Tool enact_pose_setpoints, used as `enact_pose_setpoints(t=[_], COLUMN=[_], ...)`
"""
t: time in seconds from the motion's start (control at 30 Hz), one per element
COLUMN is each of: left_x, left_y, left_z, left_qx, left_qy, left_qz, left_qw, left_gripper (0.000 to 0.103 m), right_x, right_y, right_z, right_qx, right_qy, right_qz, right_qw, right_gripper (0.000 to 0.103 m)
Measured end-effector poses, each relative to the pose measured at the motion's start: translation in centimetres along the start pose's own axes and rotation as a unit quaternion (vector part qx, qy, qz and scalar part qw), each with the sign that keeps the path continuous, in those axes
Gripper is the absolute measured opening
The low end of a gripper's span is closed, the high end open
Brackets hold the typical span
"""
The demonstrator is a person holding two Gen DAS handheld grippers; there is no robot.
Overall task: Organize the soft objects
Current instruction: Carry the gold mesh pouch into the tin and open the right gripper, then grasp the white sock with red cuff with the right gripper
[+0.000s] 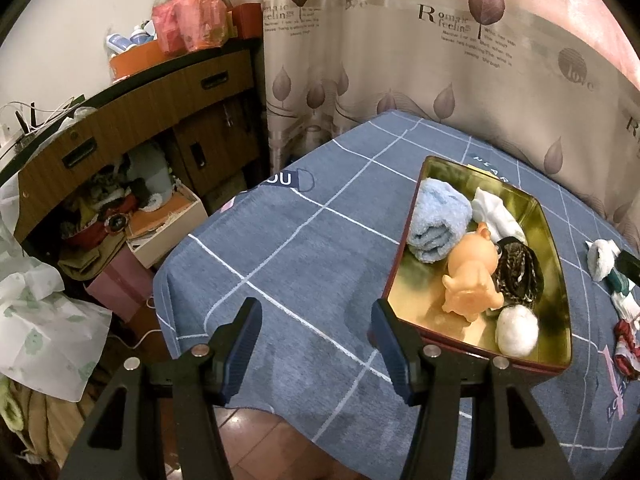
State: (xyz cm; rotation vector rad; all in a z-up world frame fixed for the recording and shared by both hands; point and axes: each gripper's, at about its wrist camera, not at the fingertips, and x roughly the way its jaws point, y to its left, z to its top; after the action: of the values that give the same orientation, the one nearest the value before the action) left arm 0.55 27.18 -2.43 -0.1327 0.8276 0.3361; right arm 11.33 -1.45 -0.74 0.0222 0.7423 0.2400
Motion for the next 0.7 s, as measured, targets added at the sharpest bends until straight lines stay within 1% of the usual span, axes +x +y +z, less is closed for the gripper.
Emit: enact_pose_setpoints(t=[0.1,0.23,0.4,0.5,0.6,0.7], left_x=[-0.1,0.0,-0.1,-0.2,-0.2,-0.2], left_y=[-0.1,-0.1,-0.5,-0.7,-0.9,-1.2], left_z=[0.0,0.0,-0.1,-0.1,-0.1,-0.2], left_qx=[0.001,0.003,0.011,0.014,0.018,0.026], left_qy=[-0.001,-0.001,-0.003,-0.007,-0.01,-0.014], left_qz=[0.0,0.001,0.002,-0.001,-0.003,-0.002], left_qw=[1.0,1.0,0.9999,0.9999,0.9998,0.9996], left_gripper=[0.058,0.058,0.058,0.058,0.058,0.058], right_x=[-0.5,-1.1,-0.8,0.1,1.2,2.6], right_y=[-4.3,-9.0,-14.1,-16.1,-17.1,-17.9], right_z=[-0.5,-1.2,-2.4,-3.3,-3.7,-3.8], right_qx=[0.025,0.048,0.072,0.079,0.077,0.081], right_qy=[0.008,0.019,0.046,0.067,0.08,0.093], right_qz=[-0.042,-0.086,-0.13,-0.148,-0.16,-0.16], right_qw=[0.999,0.995,0.988,0.984,0.981,0.979], right_gripper=[0.073,0.073,0.073,0.078,0.078,0.078])
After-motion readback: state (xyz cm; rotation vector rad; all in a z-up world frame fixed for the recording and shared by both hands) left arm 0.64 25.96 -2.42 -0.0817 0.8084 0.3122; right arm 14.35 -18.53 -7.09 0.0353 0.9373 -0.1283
